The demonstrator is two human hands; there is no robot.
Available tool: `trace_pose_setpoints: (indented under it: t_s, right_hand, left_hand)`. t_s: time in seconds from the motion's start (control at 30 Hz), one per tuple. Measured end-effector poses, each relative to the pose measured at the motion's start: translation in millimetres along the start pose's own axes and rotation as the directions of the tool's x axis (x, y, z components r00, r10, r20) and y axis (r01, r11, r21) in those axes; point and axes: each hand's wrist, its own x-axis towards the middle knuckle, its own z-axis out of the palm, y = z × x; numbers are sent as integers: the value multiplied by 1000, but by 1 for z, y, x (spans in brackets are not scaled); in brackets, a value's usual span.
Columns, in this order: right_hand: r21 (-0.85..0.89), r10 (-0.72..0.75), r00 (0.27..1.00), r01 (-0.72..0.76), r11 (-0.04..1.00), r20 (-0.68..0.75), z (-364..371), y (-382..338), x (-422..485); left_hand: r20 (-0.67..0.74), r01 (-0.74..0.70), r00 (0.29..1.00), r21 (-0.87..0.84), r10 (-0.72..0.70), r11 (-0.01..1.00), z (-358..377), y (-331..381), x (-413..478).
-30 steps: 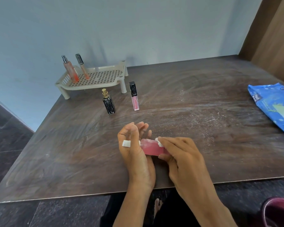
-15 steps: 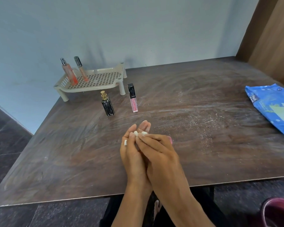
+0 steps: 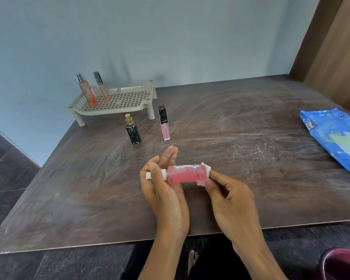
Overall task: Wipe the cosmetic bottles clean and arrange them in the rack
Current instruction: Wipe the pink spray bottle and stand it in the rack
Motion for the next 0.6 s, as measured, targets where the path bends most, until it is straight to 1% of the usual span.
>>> trace_pose_setpoints:
  t_s: [0.1,0.2,0.27,0.33,0.4,0.47,0.53,0.6]
  right_hand:
    - [39,21,1000,-21,999,0,3,-6,-6]
    - [58,12,997,-8,998,-73,-2,-5,-2]
    - [155,60,993,-43,987,-101,-3,-7,2]
    - [298,115,989,-84,951,-89,-3,-10,3]
    - [358,136,985,-88,929,-110,-4,-11,3]
    - [301,109,971,-41,953,-211,-5,-9,4]
    - [201,55,951,8,979,-304,-6,-9,4]
    - [121,-33,941,78,990,-337,-5,-11,1]
  left_hand:
    - [28,-48,999,25,47,999,-3,0,2]
    - [139,-77,988,107,62,991,-1,2,-2]
    - [222,-96,974,179,55,979,1,3,-6]
    - [320,-138,946,241,56,961,2,4,-9]
    - [404,-184,913,311,46,932,2,4,-11]
    - [447,-185,894,349,10,919,0,3,-13]
    - [445,-154,895,356,-22,922,0,2,-13]
    - [446,-188,895,400,-12,897,-2,4,-10]
